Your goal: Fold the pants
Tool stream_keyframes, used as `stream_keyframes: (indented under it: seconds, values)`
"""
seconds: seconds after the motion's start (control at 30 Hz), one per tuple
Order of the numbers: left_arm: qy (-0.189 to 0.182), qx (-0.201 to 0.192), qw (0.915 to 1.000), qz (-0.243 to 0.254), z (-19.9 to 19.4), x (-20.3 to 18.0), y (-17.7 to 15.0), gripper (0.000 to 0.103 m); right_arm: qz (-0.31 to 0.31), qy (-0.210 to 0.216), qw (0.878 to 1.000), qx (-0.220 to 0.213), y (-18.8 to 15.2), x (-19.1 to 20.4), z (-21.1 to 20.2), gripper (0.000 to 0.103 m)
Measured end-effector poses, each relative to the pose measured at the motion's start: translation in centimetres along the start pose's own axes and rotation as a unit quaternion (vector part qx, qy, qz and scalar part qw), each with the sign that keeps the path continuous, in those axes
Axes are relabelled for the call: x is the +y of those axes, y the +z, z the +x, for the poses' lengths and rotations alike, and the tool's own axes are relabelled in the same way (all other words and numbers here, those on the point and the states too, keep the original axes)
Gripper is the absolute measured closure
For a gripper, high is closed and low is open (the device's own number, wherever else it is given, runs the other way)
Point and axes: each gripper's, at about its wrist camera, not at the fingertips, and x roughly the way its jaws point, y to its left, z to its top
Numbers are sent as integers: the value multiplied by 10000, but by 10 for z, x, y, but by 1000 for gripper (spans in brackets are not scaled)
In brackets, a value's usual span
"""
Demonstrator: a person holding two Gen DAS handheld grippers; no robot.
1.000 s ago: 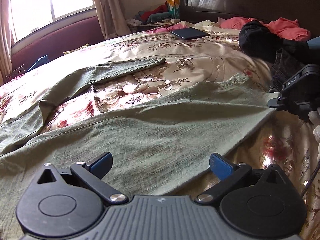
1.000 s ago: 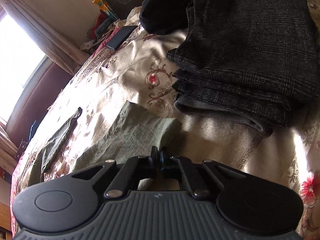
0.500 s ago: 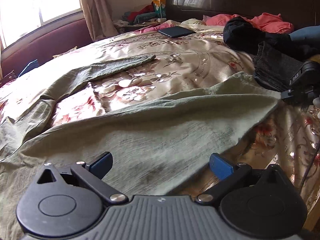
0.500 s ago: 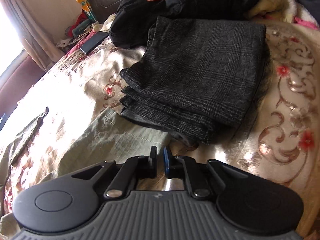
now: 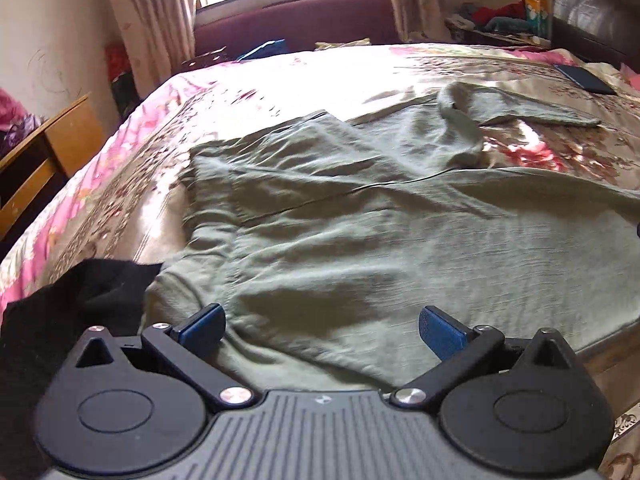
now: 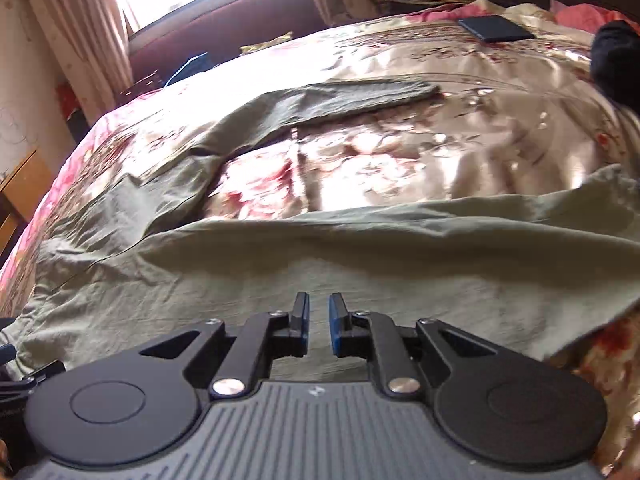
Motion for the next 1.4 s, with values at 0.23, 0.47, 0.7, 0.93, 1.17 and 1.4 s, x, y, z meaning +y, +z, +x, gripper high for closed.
stream_keyframes:
  seconds: [0.23,0.47,0.7,0.93,1.17,1.4]
  values:
    - [-716,-55,9972,-213,-22,49,-32,0,-887,1033,9891,563,-25,116,16,89]
    - [-1529,141,9879,-214,-47,65,-57,0,-1483,1475,9749,766,-39,179,8,87]
    - [-2336,296,9697,-654,-36,62,-44,0,-1550,1444,9724,981,-51,204,17,85]
    - [-1714,463,9810,-780,-15,81,-55,21,-1704,1307,9719,964,-45,208,26,85]
    - [-1612,611,9787,-1119,-14,108,-53,53,-1749,1179,9742,799,-19,202,43,85]
    - [-1292,-176,9914,-147,-49,91,-3,21,-2390,1166,9630,433,17,194,47,73]
